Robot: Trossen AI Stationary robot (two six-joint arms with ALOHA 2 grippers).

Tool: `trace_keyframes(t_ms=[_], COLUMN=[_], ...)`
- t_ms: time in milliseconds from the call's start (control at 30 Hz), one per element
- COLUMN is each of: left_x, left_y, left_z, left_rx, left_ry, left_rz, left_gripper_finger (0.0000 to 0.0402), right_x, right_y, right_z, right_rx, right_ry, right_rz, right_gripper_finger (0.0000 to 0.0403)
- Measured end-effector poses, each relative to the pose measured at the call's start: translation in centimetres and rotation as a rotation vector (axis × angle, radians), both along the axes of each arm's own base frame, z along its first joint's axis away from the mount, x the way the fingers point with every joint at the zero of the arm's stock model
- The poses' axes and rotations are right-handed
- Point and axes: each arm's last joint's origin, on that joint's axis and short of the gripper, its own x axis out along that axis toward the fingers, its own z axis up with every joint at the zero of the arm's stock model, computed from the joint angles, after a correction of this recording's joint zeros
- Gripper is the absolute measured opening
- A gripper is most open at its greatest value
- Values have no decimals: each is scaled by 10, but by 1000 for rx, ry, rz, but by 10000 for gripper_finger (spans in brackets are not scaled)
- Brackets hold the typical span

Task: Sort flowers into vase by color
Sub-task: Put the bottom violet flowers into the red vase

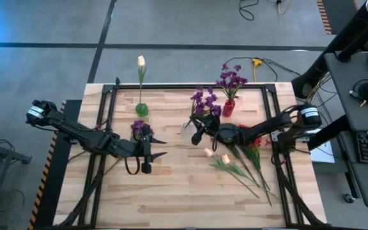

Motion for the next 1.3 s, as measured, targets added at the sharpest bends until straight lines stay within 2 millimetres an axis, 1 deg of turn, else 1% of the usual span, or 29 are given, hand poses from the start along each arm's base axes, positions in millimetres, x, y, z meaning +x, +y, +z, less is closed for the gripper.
trace_keyframes(t_ms=[367, 467, 600, 767, 900, 1033, 1167, 1300], left_x=[0, 0, 0, 0, 0, 0, 0, 0], left_y=[0, 0, 0, 0, 0, 0, 0, 0], left_z=[0, 0, 0, 0, -1, -1, -1, -1], left_rx=[1, 1, 2, 2, 4, 4, 4, 8], left_ry=[3, 4, 4, 4, 7, 7, 7, 8], left_rz=[-1, 0, 1, 2, 2, 3, 3, 1], left_gripper_finger=[164, 164, 164, 164, 164, 164, 164, 164], right_x=[-11, -13, -17, -25, -37, -55, -76, -97], right_y=[0, 1, 2, 1, -2, -8, -15, -21], right_z=[24, 33, 49, 77, 102, 126, 138, 138], right_rx=[-7, -9, -26, -22, -18, -19, -22, -19], right_ry=[4, -1, 26, 80, 146, 182, 179, 167], right_rz=[20, 38, 44, 43, 34, 12, -12, -24], right_gripper_finger=[59, 59, 59, 59, 59, 58, 58, 58])
